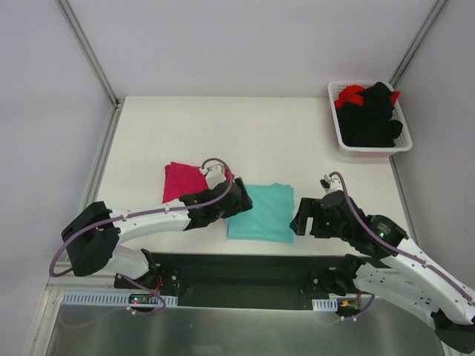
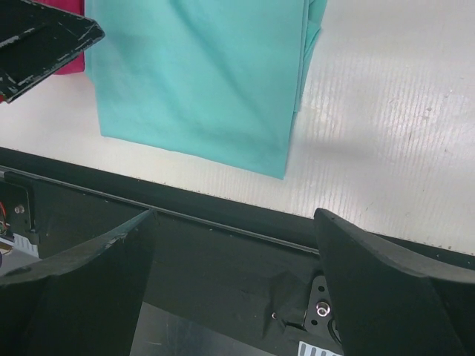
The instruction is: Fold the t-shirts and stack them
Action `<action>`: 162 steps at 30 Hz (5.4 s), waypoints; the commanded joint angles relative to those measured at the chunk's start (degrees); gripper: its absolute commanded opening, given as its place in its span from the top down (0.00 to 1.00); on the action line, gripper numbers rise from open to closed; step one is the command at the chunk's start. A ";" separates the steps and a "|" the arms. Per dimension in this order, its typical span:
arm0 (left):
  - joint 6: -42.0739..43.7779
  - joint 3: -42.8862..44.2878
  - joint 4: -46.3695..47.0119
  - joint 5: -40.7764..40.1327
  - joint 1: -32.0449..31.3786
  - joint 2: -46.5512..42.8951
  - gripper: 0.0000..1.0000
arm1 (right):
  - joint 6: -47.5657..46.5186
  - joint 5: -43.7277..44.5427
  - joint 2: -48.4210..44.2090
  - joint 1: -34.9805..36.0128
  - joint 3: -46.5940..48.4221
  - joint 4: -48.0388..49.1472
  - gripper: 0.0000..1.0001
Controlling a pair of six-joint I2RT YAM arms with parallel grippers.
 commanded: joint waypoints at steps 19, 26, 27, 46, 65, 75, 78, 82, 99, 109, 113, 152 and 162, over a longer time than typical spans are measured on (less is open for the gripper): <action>35.43 11.35 -1.72 13.84 9.74 5.44 0.01 | 2.12 1.34 -2.19 0.18 -0.92 -1.66 0.10; 35.62 11.45 -2.17 19.47 12.30 7.01 0.02 | 1.85 0.64 -0.35 0.27 -0.22 -1.13 0.10; 35.53 11.80 -2.09 20.61 12.30 7.28 0.02 | 1.77 0.64 -0.26 0.19 -0.04 -1.22 0.09; 32.10 11.54 0.46 23.17 11.33 12.03 0.03 | 2.12 0.99 -2.10 0.27 -0.39 -2.97 0.09; 31.13 10.65 1.70 22.73 11.60 13.52 0.03 | 2.29 1.26 -2.36 0.27 -0.48 -3.59 0.09; 30.34 10.92 -2.78 19.13 11.60 12.47 0.03 | 2.20 0.99 -2.28 0.27 -0.57 -3.41 0.09; 30.52 11.01 -3.31 18.69 11.60 12.20 0.02 | 2.20 1.17 -2.63 0.19 -0.74 -3.33 0.09; 30.08 11.71 -3.40 19.21 11.68 13.69 0.02 | 2.38 0.82 -2.45 0.19 -0.83 -3.15 0.08; 25.95 13.82 -0.59 20.79 10.37 18.18 0.02 | 1.94 1.61 -2.72 0.27 -0.57 -4.90 0.08; 25.77 12.42 0.20 18.77 9.57 19.85 0.02 | 1.94 2.13 -4.21 0.19 -1.01 -5.70 0.08; 25.07 11.36 0.46 18.95 9.31 19.76 0.02 | 2.03 2.83 -3.86 0.19 -1.45 -5.61 0.07; 23.05 6.09 0.99 18.68 7.73 13.43 0.03 | 0.71 9.34 -9.05 -0.25 -34.32 41.41 0.12; 22.26 6.09 1.08 19.04 7.73 13.08 0.09 | 0.89 7.59 -0.79 -0.52 -35.46 48.96 0.14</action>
